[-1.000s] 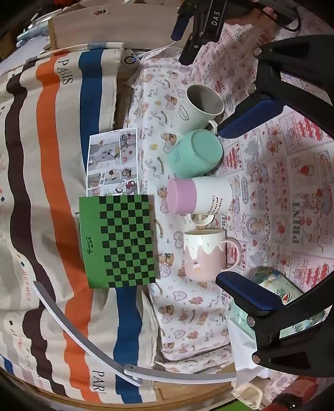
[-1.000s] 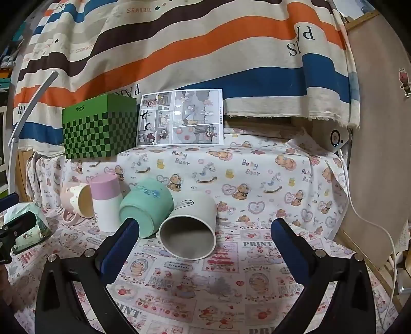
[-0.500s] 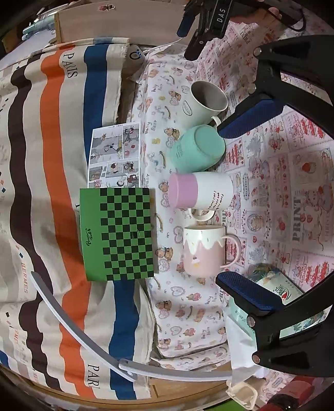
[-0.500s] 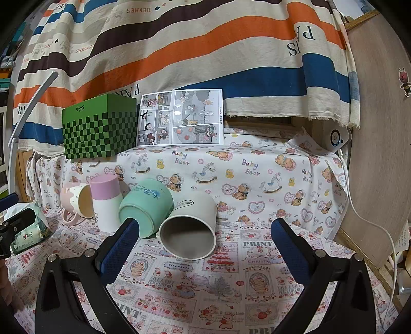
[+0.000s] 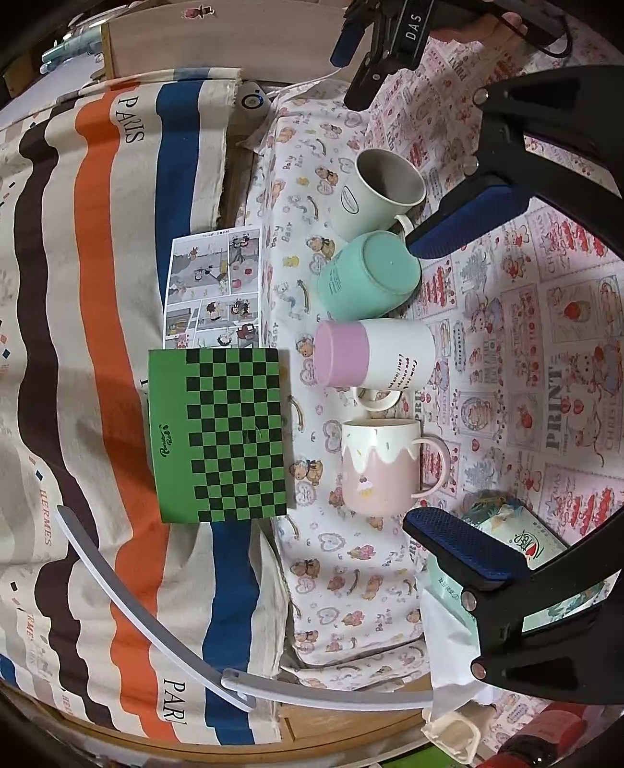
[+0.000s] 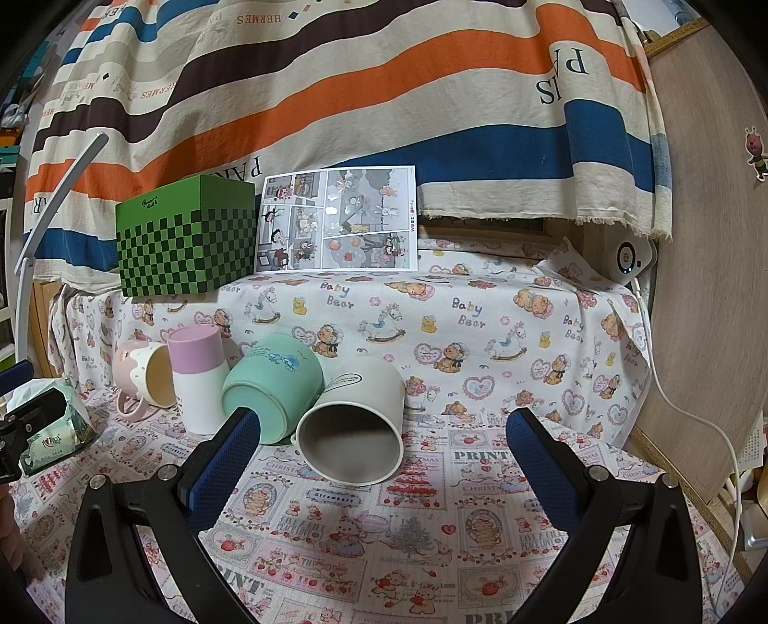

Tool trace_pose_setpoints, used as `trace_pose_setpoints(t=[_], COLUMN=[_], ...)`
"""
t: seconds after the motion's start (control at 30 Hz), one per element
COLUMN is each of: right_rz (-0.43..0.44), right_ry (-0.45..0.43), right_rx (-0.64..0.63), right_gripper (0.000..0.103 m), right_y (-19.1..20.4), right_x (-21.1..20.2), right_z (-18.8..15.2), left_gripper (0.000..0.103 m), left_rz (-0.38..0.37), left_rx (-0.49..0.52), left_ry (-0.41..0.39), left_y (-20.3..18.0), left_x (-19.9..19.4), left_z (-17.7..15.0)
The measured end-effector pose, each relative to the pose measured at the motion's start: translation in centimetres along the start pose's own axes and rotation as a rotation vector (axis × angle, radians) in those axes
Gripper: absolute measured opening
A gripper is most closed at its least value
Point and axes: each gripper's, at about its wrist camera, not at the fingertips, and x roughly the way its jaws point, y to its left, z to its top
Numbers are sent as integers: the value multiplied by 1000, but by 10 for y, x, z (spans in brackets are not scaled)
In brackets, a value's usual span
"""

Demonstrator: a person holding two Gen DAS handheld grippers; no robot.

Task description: Flip cup upside down

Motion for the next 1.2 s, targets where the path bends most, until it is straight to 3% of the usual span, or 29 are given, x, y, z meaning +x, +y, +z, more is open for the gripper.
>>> trace_pose_setpoints(t=[1.2], right_rz=[2], right_ry=[3], right_rx=[2], right_gripper=[103], right_y=[0], right_x=[0], right_z=[1], left_gripper=[103], left_rz=[14], left_rx=[-17], left_ry=[4], left_y=[9], left_x=[-1], left_z=[0])
